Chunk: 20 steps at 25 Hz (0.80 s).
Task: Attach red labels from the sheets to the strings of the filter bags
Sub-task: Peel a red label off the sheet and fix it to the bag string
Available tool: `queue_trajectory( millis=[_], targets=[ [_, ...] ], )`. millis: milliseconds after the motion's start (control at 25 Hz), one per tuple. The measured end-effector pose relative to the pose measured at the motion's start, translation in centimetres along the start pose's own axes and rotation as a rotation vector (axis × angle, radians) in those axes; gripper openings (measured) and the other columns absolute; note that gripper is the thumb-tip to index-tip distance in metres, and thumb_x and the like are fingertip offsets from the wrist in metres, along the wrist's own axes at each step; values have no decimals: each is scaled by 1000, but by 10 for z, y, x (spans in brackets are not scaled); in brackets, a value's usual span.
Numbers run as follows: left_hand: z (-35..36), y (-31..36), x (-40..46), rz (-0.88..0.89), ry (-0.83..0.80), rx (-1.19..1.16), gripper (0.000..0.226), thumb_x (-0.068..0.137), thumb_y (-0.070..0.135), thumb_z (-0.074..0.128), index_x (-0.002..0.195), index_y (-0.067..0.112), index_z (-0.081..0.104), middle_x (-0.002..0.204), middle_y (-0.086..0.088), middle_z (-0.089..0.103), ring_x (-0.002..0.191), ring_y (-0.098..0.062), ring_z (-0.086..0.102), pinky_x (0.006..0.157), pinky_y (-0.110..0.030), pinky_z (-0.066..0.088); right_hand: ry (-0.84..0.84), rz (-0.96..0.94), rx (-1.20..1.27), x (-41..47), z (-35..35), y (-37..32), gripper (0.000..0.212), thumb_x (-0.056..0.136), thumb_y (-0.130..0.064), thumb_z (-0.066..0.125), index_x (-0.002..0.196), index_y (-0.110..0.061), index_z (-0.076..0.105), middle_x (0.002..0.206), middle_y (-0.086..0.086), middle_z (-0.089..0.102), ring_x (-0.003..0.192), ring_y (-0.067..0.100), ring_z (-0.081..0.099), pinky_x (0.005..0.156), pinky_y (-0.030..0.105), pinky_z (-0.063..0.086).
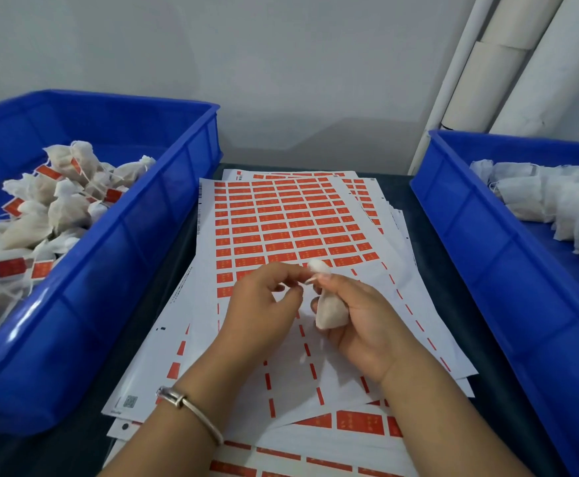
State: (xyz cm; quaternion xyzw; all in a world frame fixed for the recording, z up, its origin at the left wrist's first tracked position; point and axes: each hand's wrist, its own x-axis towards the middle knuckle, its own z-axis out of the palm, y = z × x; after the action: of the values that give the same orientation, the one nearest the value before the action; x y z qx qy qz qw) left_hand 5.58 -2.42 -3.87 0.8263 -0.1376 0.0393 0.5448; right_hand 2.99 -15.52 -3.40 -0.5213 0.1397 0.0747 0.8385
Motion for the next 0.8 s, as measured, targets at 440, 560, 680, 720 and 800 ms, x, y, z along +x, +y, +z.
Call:
queue_trajectory(
  millis=[440, 560, 680, 720, 800],
  targets=[
    [-8, -6, 7, 18, 41, 201, 14, 81, 36, 66, 76, 44, 56, 80, 33, 49, 78, 8, 50, 67, -8, 37, 89, -84, -208, 3, 0, 4, 12, 87, -23, 65, 96, -19, 71, 92, -3, 69, 95, 18, 62, 71, 24, 54],
    [-14, -6, 10, 8, 137, 218, 17, 82, 32, 65, 77, 43, 54, 74, 31, 50, 72, 6, 51, 62, -8, 34, 53, -51, -226, 4, -1, 4, 13, 87, -15, 65, 99, -21, 70, 95, -5, 70, 96, 18, 63, 70, 24, 56],
    [-24, -7, 15, -41, 279, 199, 16, 82, 28, 66, 78, 41, 56, 74, 28, 54, 71, 4, 53, 60, -9, 34, -53, 10, -295, 5, -1, 5, 21, 87, -9, 65, 98, -25, 72, 110, -2, 69, 106, 23, 62, 88, 38, 56],
    [-26, -7, 16, -64, 313, 188, 16, 82, 28, 67, 79, 40, 57, 75, 27, 54, 72, 4, 54, 60, -10, 35, -86, 9, -325, 4, -1, 3, 24, 86, -9, 65, 95, -29, 74, 110, -4, 69, 107, 23, 62, 90, 39, 54],
    [-29, -5, 17, -100, 311, 173, 16, 82, 29, 67, 76, 41, 57, 75, 26, 56, 73, 2, 55, 60, -11, 36, -163, -6, -424, 1, -4, 0, 28, 86, -12, 66, 87, -40, 75, 104, -12, 70, 103, 19, 64, 89, 35, 55]
  ],
)
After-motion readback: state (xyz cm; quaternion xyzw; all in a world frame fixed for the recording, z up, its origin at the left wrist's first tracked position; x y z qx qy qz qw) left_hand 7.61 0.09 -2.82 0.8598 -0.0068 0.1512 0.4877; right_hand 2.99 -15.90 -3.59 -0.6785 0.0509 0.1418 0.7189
